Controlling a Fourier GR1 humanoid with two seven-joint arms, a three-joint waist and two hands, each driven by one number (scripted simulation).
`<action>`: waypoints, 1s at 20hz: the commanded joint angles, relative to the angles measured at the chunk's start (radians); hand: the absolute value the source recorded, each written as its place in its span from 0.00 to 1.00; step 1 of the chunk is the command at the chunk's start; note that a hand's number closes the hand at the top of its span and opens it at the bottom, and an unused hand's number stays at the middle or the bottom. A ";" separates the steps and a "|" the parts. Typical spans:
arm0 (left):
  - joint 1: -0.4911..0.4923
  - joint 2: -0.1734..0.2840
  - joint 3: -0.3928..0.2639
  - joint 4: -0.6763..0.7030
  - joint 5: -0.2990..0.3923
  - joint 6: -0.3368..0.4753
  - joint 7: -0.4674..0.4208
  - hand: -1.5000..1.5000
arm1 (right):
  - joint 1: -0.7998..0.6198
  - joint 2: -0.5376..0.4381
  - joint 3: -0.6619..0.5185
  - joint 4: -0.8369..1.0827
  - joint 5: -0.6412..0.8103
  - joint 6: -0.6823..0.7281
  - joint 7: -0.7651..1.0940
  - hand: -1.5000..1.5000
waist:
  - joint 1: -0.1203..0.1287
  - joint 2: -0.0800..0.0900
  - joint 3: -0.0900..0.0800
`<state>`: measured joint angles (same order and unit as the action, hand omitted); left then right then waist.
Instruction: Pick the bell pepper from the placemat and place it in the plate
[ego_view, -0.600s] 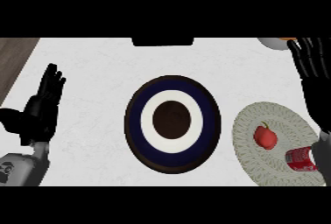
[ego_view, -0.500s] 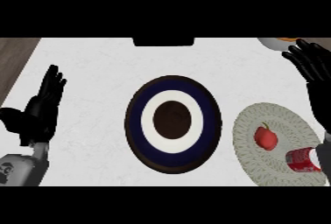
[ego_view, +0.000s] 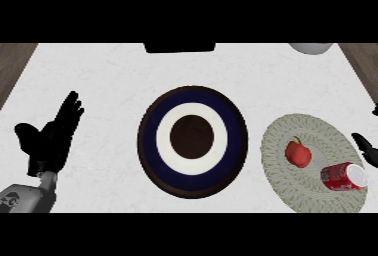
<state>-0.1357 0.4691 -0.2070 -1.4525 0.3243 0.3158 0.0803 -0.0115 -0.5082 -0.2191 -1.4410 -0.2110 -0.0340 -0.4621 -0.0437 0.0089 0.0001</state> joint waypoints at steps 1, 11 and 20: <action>0.016 -0.025 -0.023 0.005 -0.002 -0.021 0.010 0.50 | 0.152 0.086 -0.060 0.158 0.016 0.016 -0.300 0.00 | 0.027 -0.006 0.003; -0.056 -0.048 0.013 0.113 -0.032 -0.104 0.002 0.50 | 0.163 -0.012 0.051 0.219 0.317 -0.077 -0.261 0.00 | 0.037 -0.008 -0.001; -0.030 -0.055 0.079 0.065 -0.045 -0.138 0.038 0.50 | 0.216 -0.030 0.127 0.020 0.458 -0.050 0.033 0.00 | 0.039 -0.009 -0.001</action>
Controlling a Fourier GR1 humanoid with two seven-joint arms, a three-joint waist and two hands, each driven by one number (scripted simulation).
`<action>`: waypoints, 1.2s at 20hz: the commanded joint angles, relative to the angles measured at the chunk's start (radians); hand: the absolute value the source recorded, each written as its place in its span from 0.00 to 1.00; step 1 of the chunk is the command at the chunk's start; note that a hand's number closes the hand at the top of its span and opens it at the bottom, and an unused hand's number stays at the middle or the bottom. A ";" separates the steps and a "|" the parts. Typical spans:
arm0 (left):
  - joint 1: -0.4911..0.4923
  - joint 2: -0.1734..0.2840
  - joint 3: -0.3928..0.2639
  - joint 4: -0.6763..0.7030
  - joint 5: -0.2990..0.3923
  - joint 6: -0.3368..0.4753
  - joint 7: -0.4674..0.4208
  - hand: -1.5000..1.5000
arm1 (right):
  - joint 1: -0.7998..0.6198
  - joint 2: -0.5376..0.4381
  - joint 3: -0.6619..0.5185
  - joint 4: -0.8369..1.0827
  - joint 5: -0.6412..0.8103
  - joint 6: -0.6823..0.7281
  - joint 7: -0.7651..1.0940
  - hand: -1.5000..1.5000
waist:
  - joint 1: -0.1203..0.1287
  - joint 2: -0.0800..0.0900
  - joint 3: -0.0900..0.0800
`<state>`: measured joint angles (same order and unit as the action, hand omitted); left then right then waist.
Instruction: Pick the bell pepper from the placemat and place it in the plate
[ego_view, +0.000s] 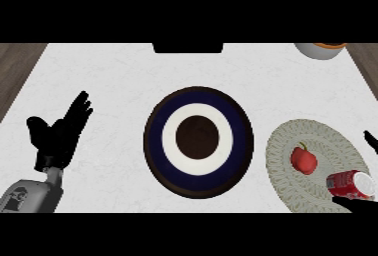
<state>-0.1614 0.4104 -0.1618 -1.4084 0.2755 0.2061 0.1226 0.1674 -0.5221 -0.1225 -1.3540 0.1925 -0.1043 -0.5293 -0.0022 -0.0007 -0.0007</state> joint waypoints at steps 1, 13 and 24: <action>-0.031 0.018 0.039 -0.005 0.002 -0.006 0.060 0.50 | 0.037 0.018 0.083 -0.109 0.107 -0.018 0.164 0.00 | -0.001 0.000 0.000; 0.026 -0.038 0.060 0.022 -0.054 -0.050 -0.030 0.50 | -0.096 -0.016 0.163 -0.127 0.350 0.092 0.526 0.00 | 0.006 0.001 0.000; -0.048 -0.088 0.130 0.023 -0.129 -0.088 0.048 0.50 | -0.170 0.085 0.160 -0.003 0.479 0.149 0.526 0.00 | 0.001 0.001 0.001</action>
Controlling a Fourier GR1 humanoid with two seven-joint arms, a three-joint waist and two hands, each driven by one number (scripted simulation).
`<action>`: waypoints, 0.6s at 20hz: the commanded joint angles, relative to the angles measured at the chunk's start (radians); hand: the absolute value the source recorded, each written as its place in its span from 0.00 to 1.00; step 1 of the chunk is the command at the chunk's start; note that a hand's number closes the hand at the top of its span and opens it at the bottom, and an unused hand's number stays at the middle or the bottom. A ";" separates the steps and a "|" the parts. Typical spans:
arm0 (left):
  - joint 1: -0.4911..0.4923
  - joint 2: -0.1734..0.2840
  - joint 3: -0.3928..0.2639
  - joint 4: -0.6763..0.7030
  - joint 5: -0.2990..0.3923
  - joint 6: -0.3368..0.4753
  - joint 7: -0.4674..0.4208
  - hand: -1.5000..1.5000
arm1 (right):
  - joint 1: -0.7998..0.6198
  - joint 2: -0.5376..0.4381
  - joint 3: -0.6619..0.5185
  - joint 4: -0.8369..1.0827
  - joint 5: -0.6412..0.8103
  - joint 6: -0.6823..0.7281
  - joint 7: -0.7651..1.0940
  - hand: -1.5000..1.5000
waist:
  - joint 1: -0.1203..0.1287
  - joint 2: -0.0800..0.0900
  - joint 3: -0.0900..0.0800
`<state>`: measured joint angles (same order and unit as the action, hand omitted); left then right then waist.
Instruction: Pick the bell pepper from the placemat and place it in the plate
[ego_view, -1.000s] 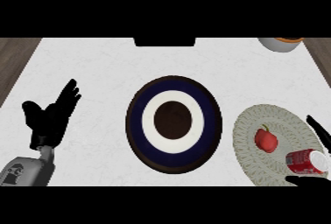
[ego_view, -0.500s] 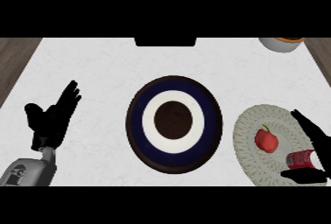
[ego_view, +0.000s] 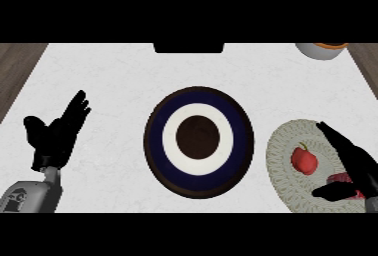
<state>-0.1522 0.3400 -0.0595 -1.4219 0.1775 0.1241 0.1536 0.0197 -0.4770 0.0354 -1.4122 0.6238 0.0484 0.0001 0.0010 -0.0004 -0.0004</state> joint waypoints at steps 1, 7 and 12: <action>-0.073 -0.038 0.039 0.140 -0.034 -0.021 -0.055 0.50 | -0.014 0.056 0.022 0.013 0.078 -0.015 0.038 0.00 | -0.005 0.001 0.000; 0.012 -0.045 0.049 -0.025 -0.068 -0.040 0.030 0.50 | -0.029 0.071 -0.014 0.078 0.132 -0.008 0.003 0.00 | -0.001 0.000 0.000; -0.018 -0.047 0.084 0.033 -0.054 -0.091 -0.001 0.50 | -0.087 0.068 -0.025 0.177 0.170 0.005 -0.018 0.00 | -0.001 0.000 0.000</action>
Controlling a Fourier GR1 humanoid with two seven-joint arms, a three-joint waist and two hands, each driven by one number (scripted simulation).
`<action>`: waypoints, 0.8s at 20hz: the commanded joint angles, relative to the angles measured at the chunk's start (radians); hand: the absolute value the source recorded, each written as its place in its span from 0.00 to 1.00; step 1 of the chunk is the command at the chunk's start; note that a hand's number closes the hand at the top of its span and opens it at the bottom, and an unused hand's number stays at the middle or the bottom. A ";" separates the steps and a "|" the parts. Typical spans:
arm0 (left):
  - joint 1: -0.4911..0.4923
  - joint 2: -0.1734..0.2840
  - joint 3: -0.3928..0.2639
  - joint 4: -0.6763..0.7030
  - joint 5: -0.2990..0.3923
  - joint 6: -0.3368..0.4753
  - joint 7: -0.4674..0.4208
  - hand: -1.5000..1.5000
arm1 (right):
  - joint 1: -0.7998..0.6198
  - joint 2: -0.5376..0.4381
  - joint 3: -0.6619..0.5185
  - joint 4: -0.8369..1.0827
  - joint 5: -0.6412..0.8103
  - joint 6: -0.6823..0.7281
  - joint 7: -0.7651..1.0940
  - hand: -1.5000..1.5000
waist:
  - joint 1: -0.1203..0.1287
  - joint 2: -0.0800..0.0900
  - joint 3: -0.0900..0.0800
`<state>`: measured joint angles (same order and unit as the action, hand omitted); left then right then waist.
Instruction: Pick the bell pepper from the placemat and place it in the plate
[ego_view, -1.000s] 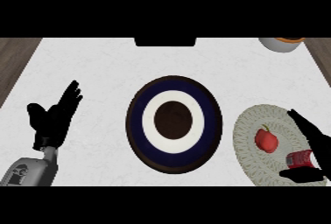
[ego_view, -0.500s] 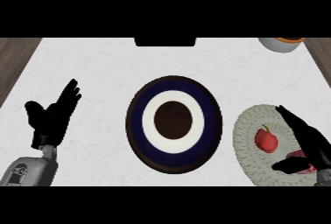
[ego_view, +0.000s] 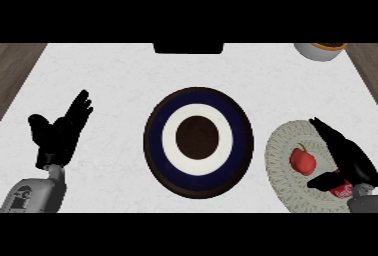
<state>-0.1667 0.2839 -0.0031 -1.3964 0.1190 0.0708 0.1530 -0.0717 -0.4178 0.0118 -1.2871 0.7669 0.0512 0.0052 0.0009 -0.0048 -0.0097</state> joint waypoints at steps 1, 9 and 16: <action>-0.026 -0.018 0.029 0.087 -0.017 -0.015 -0.064 0.50 | -0.024 0.061 0.047 0.004 0.063 0.007 0.063 0.00 | -0.002 0.005 0.009; 0.018 -0.003 0.035 -0.008 -0.012 -0.038 -0.007 0.50 | -0.023 0.034 0.072 0.074 0.084 0.039 -0.086 1.00 | 0.001 0.005 0.010; 0.030 -0.039 0.012 -0.032 -0.047 -0.013 -0.003 0.50 | -0.059 0.094 0.041 0.129 0.089 -0.037 -0.103 1.00 | 0.002 0.005 0.010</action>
<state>-0.1524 0.2507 0.0094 -1.4080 0.0798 0.0593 0.1514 -0.1392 -0.3727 0.0603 -1.1929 0.8583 0.0496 -0.1055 0.0050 -0.0107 -0.0209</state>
